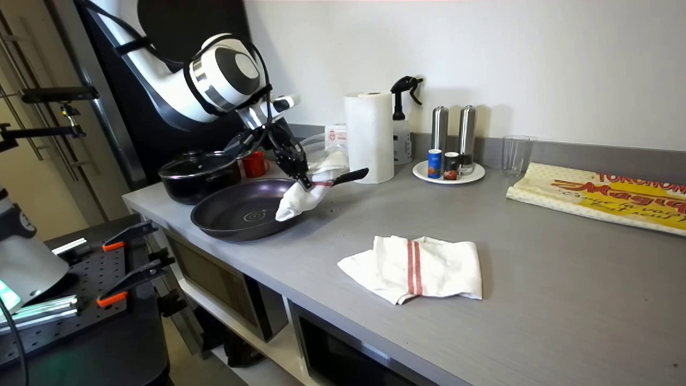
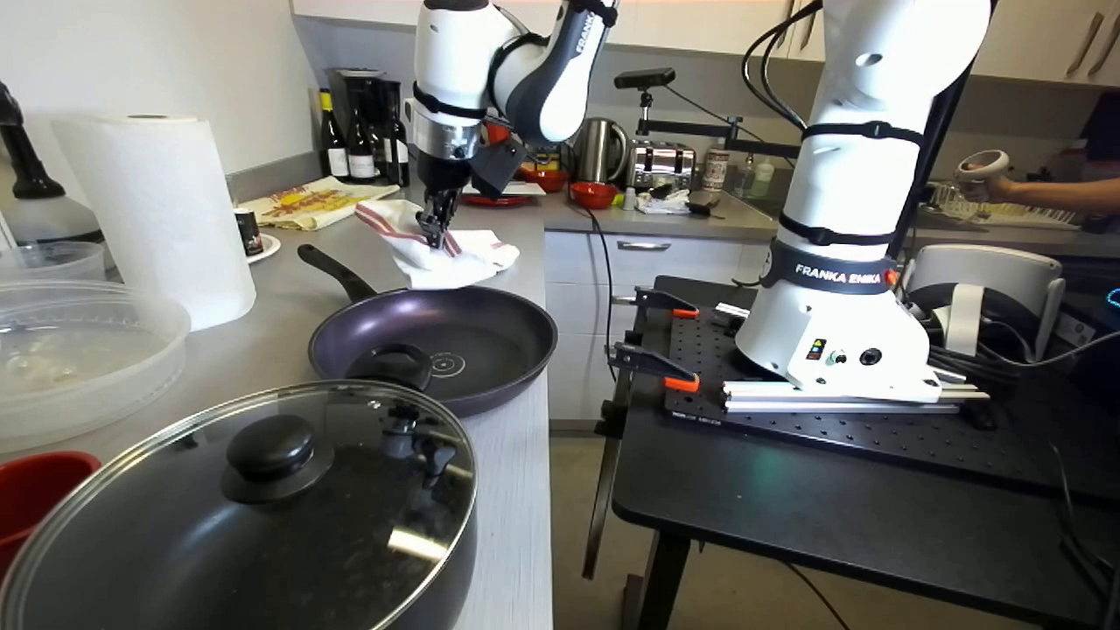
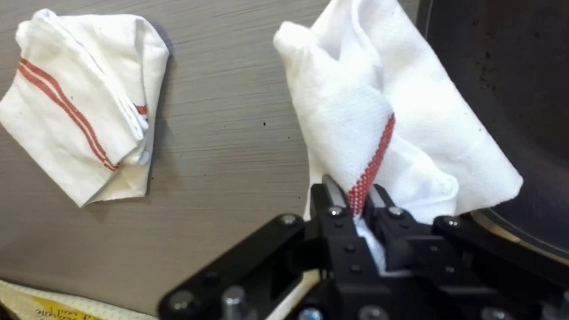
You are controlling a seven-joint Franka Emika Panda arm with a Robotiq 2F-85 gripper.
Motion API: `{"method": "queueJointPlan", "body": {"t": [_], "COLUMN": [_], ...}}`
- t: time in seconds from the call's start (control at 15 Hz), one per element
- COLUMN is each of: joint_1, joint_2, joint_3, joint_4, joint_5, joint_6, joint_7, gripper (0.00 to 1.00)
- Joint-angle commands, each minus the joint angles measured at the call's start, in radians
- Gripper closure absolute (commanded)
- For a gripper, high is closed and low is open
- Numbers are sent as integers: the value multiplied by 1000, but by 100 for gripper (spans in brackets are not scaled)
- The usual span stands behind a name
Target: Use the towel to wipe the black pan.
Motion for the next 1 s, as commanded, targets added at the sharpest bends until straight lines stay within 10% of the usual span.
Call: {"method": "queueJointPlan", "body": {"t": [0.0,0.07,0.4,0.6,0.93], "joint_1": [-93,-42,-249,-124,-51], "joint_2": [80,92,205,254,357], "joint_3": [68,18,253,143,59], "joint_4": [63,71,218,316,478], "joint_5": [198,309,552,835,1002], "joint_6": [34,44,-98,-172,-309], "joint_7": [-212,-303,-566,-797,-943], "gripper": [97,97,97,97,97]}}
